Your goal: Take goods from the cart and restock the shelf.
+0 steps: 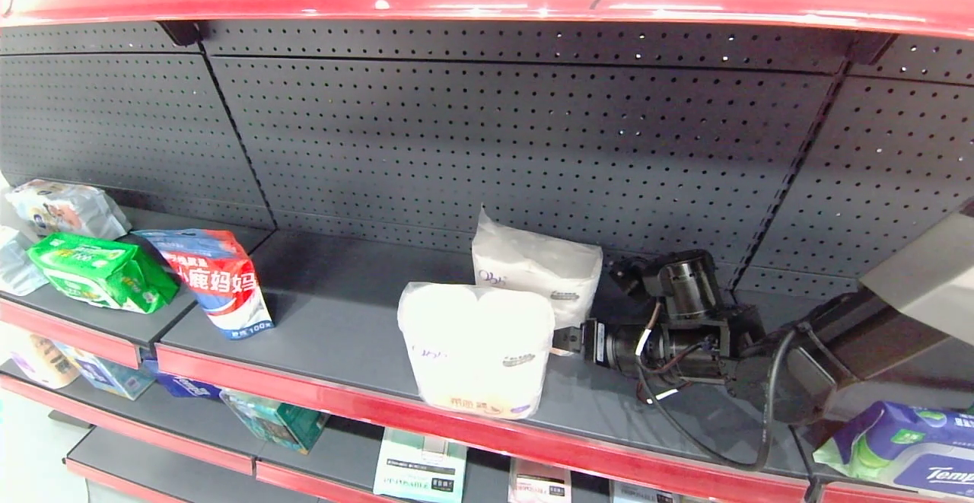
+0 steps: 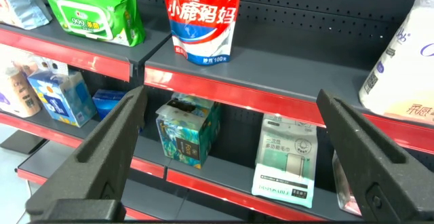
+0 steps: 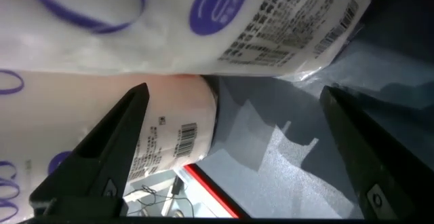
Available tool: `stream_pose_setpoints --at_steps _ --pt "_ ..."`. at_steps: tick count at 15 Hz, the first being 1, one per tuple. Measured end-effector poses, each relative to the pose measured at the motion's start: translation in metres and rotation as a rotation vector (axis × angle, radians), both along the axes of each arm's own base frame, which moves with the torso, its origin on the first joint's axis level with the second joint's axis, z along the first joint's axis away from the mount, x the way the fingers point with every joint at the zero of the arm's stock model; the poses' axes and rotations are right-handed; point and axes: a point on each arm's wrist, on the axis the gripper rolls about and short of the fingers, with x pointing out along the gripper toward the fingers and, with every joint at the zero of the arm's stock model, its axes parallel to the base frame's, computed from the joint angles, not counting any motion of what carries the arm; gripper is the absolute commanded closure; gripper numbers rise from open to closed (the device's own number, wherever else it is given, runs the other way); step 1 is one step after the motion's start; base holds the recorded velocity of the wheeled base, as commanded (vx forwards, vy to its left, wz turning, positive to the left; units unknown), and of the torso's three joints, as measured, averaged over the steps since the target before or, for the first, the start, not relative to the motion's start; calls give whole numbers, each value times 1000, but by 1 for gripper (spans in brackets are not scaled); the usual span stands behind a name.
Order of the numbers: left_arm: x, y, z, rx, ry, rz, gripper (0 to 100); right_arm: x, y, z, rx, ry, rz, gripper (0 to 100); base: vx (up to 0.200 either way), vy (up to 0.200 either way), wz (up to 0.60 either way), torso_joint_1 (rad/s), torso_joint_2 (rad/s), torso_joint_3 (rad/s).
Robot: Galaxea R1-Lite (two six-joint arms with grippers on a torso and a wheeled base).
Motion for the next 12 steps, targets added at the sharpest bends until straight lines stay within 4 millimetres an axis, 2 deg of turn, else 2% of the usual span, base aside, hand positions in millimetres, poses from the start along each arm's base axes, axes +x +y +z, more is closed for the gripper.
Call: stream_pose_setpoints --at_steps 12 --pt "0 0 0 0 0 0 0 -5 7 -4 -26 2 -5 0 0 0 0 0 0 0"
